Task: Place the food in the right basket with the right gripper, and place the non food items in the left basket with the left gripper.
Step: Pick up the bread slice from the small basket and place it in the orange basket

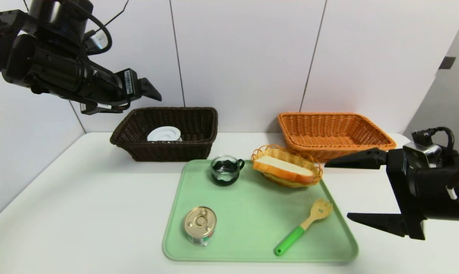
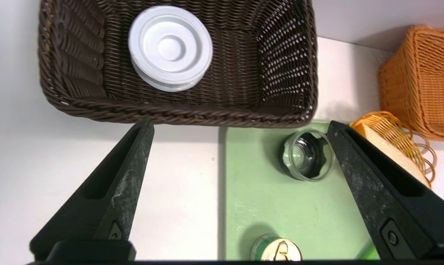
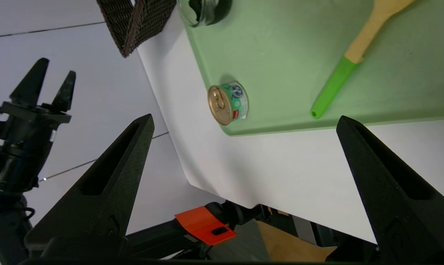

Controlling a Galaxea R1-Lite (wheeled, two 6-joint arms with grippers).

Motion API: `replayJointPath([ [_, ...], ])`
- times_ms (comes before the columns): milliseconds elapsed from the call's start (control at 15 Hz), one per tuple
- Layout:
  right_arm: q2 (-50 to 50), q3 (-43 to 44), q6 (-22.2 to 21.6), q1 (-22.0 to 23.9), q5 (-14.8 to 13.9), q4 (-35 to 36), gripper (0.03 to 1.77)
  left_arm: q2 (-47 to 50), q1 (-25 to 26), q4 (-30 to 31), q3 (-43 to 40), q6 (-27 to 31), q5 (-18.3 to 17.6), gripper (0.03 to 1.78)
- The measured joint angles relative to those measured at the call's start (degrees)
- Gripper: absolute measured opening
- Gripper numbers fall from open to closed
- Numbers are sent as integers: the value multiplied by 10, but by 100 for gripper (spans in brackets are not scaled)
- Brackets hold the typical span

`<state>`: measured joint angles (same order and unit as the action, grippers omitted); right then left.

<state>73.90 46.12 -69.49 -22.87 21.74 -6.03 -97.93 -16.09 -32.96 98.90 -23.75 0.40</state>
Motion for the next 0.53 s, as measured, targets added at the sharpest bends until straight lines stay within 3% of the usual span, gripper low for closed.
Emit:
replayJointPath([
  [267,-6,-121,-25,-4,-2,205,171,19,-8,1,-19,-1,0,168],
  [533,7,-149,-164,-5,-13,323,171,30,-12,1,-33,-1,0,169],
])
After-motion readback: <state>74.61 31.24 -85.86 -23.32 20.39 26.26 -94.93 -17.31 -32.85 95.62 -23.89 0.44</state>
